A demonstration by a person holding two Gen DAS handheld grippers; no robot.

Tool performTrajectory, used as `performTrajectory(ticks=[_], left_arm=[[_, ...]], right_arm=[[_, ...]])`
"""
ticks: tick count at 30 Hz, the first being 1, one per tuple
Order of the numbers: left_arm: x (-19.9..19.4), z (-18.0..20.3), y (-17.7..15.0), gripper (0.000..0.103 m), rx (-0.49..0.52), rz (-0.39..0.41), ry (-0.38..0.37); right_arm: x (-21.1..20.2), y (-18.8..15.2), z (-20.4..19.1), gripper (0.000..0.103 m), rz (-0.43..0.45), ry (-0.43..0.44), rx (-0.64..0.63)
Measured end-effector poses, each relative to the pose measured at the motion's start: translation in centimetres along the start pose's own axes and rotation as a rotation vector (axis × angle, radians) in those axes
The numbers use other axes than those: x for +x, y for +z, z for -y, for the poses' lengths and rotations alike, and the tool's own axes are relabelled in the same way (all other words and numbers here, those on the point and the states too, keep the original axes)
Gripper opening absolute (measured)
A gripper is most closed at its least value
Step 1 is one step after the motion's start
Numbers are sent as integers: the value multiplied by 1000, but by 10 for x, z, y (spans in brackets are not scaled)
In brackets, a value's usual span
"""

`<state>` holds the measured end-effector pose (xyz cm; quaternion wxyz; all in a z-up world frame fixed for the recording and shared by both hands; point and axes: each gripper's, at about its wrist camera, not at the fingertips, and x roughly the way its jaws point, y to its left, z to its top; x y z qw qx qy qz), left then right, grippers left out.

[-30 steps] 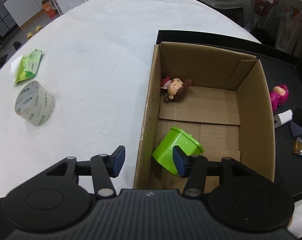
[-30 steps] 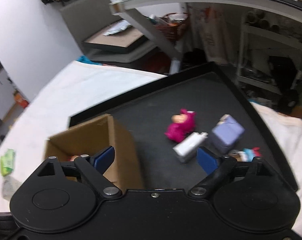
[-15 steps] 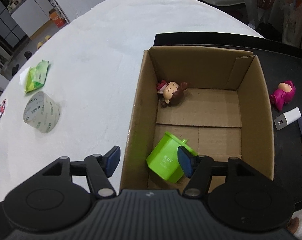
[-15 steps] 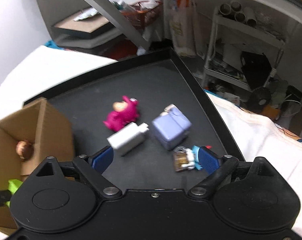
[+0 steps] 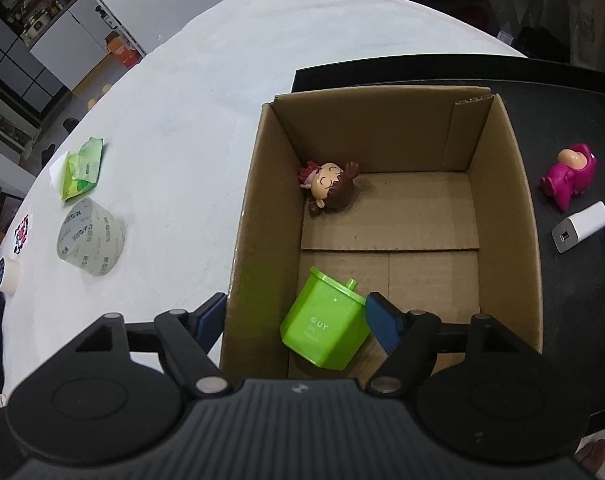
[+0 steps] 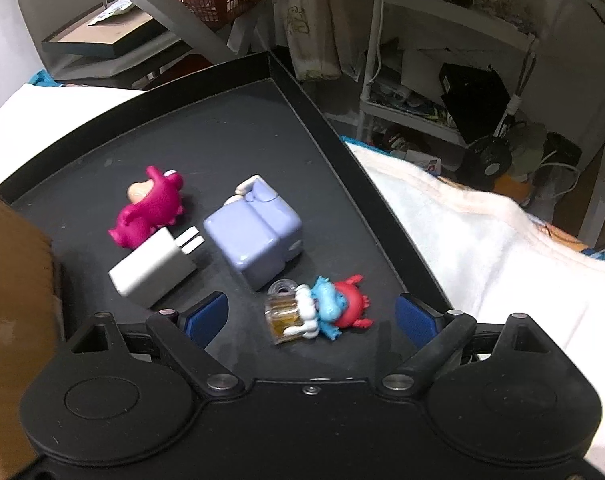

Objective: Organize rigid objects
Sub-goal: 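Release the doll in the box and grasp the blue-red figure with jar, then carry the blue-red figure into the box with the right gripper and release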

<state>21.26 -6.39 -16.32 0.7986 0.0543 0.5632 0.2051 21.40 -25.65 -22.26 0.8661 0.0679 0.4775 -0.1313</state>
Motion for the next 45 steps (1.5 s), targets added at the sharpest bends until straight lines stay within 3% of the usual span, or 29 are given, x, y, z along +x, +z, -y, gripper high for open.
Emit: performTrajectory(ticks=[6,8,19,28,40,45], left_arm=[[1,-3,0,74,-6,2,-18],[1,-6,1,74,-7,6,-27],[2,-25,-2,74,-35,19,-88],[7,-44,-4,73,-67,25,-147],[4,-56,-12,73,-46,98,-224],[6,-67,-15,69,-58,116,-259]], right_arm=[[13,1,2,74,-27,-17,11],[16,-1,1,60,-27,-19,5],[-9,-2,-8,59,43,19,-21],[-41,0,-28,58,113,136,-81],[-84,7,-59,58,195,361,-85],[-94,8,-75,58,232,407,-121]])
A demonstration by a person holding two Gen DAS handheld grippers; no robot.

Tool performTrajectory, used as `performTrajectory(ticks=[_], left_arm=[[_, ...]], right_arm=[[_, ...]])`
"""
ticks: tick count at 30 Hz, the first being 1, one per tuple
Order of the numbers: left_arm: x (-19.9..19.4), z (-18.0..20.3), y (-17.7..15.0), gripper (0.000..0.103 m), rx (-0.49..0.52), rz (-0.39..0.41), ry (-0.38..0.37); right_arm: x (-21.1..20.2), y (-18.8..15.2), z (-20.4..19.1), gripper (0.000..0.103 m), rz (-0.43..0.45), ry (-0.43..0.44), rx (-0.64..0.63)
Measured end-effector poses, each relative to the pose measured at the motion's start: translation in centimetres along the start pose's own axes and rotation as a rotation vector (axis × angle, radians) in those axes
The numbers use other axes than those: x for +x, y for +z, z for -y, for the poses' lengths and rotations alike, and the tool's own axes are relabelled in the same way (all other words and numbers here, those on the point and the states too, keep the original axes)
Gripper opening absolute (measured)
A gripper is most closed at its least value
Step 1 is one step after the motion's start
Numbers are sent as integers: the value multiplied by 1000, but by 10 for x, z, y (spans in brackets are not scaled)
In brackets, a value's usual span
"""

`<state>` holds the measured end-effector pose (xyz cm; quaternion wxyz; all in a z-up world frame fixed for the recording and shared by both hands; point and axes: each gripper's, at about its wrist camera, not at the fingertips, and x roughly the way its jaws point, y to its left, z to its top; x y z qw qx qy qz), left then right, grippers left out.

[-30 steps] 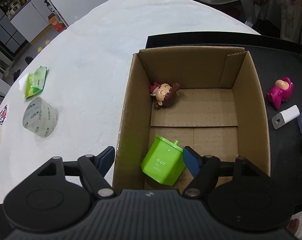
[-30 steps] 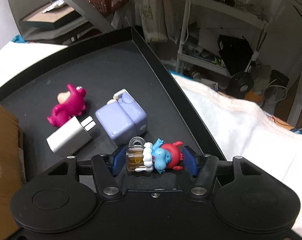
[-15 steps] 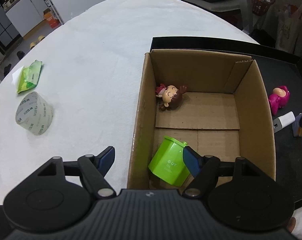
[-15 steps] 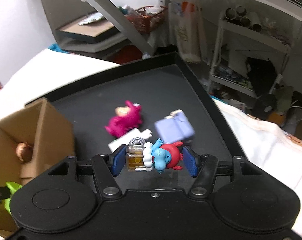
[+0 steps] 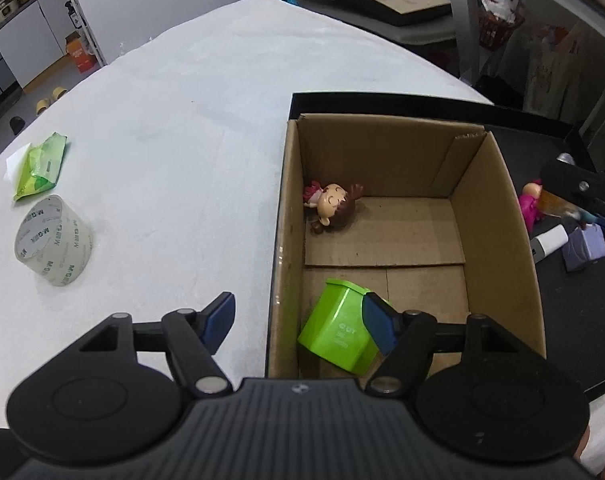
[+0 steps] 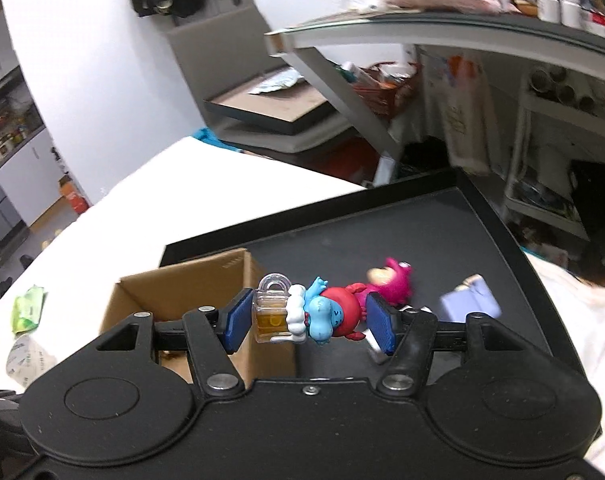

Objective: Organize rigid objects
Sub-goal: 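Carry the blue-red figure into the box with the right gripper and release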

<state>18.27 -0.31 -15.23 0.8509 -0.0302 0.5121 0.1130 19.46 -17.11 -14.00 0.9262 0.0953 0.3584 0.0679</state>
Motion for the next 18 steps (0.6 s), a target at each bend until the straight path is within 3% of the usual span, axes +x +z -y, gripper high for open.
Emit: performTrajectory(ticks=[5,7,11,13,18], left_arm=[[2,-15,1,55,-35,18,-17],[5,-22,2,43,-60,12,-30],[11,-35,0,31,-104,-7,-72],[12,-38,0,20,-111,-9,-94],[11,-39,1,11,-118,-11,-142]], right_arm=[[4,1,-13,58,19,60,-8],[7,0,-21,58,19,70,-23],[11,-3,-35,58,20,95,-53],[12,-4,-43,58,19,101,-71],[20,-7,-58,59,9,106,-116]])
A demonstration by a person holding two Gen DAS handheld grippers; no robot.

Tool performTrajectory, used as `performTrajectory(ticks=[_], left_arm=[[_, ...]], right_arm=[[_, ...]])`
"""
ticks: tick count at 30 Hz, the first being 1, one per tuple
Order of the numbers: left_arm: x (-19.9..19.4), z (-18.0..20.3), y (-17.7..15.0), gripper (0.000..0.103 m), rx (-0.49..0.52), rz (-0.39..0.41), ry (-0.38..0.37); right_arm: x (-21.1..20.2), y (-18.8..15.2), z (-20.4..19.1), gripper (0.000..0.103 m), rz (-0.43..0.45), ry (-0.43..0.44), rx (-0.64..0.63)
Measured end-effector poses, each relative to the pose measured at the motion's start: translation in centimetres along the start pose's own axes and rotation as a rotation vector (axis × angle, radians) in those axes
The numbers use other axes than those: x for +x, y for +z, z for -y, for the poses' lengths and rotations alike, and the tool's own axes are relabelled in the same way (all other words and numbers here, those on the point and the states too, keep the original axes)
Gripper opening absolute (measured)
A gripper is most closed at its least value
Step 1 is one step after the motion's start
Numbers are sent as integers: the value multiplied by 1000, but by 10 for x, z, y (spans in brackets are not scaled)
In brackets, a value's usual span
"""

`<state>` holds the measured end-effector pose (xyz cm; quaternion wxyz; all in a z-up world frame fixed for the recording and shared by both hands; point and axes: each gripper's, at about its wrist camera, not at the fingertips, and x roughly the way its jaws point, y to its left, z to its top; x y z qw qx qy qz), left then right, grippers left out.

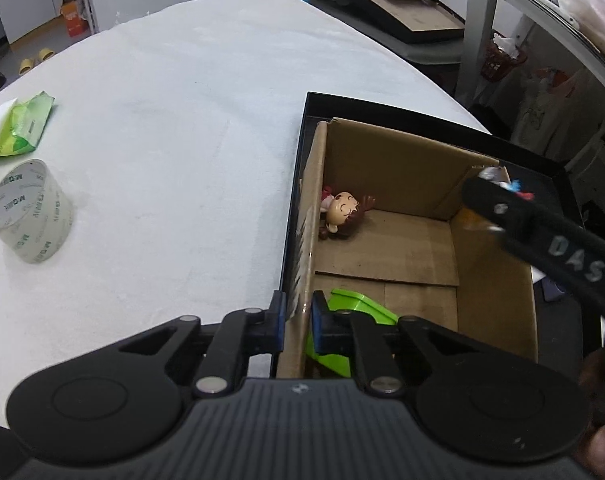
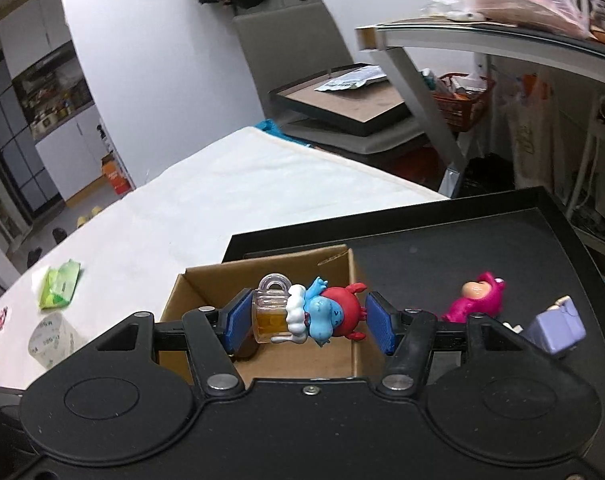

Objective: Organize rigid objects
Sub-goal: 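Carry the blue-red figure into the box with the right gripper and release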

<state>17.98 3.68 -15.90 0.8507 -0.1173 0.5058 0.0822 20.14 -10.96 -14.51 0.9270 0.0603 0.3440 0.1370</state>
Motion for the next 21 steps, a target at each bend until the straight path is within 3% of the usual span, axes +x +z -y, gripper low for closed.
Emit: performTrajectory(ticks=[7,21], left_arm=[[4,-7,4,10,-13,-22,-43],[7,-12,6,12,-30,-52,-77]], right_arm=[[14,-3,-21,59,-22,1,-74],[42,-12,-30,63,-98,-30,-103]])
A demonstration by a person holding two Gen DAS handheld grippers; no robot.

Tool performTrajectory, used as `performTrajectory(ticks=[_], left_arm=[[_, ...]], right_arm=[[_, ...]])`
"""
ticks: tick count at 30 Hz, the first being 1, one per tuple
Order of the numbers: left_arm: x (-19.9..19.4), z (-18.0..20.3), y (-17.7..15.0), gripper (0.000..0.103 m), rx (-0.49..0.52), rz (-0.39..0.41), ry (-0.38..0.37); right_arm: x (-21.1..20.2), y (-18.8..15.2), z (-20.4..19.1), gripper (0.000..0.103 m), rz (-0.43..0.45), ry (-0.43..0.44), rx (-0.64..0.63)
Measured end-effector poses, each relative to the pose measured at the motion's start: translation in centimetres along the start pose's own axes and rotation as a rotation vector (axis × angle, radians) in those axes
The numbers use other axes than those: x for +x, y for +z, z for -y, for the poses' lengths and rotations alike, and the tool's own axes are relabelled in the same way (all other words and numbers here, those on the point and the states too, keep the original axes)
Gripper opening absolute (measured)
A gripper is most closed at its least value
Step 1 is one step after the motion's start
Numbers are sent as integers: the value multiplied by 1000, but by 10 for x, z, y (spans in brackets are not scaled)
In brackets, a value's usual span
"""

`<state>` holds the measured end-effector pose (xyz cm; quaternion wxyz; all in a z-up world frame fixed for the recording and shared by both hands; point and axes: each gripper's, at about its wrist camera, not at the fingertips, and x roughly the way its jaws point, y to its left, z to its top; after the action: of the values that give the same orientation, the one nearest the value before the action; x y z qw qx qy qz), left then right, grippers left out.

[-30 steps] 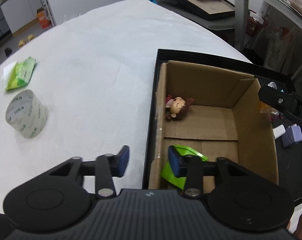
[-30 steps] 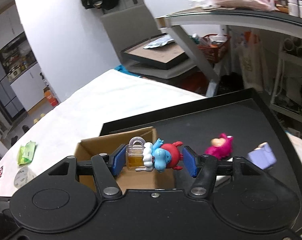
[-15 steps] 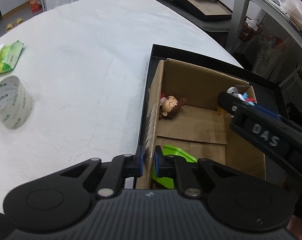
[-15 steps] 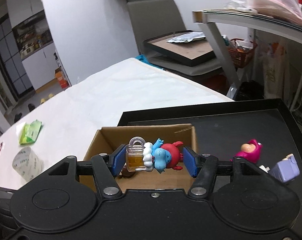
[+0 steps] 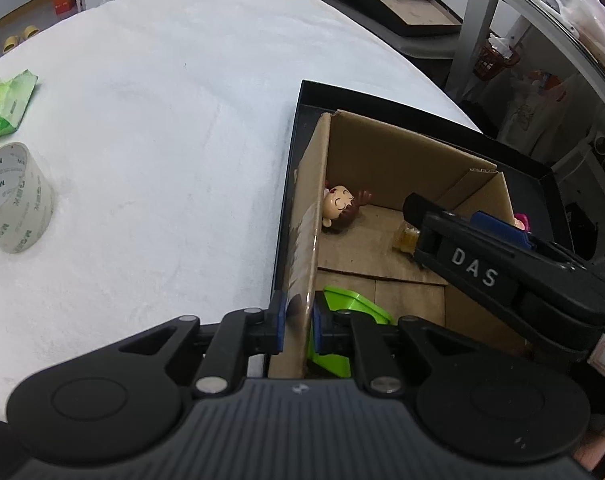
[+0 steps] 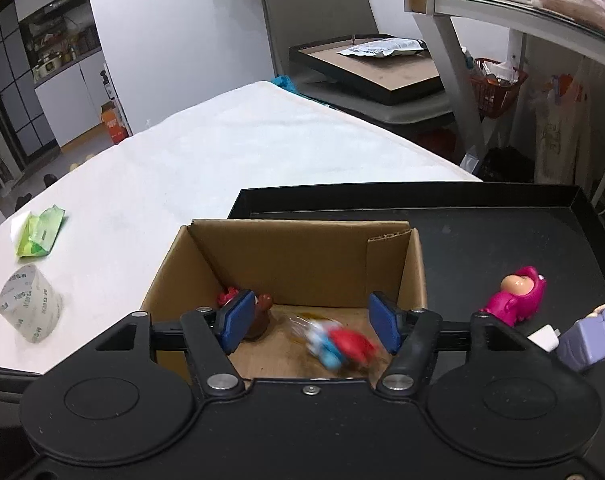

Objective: Organize rigid objects
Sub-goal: 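Carry the blue-red figure into the box with the right gripper and release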

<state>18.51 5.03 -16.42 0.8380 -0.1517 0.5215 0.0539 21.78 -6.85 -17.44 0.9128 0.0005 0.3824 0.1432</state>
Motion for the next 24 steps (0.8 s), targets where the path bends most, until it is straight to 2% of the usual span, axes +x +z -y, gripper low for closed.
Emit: performTrajectory(ticks=[18,24], left_arm=[[-4,15,-5,15,26,-20,108],[-4,20,-2,24,30,-18,164]], right_arm=[[-31,7,19,63,48,58,103],[-46,12,31,65,89,52,133]])
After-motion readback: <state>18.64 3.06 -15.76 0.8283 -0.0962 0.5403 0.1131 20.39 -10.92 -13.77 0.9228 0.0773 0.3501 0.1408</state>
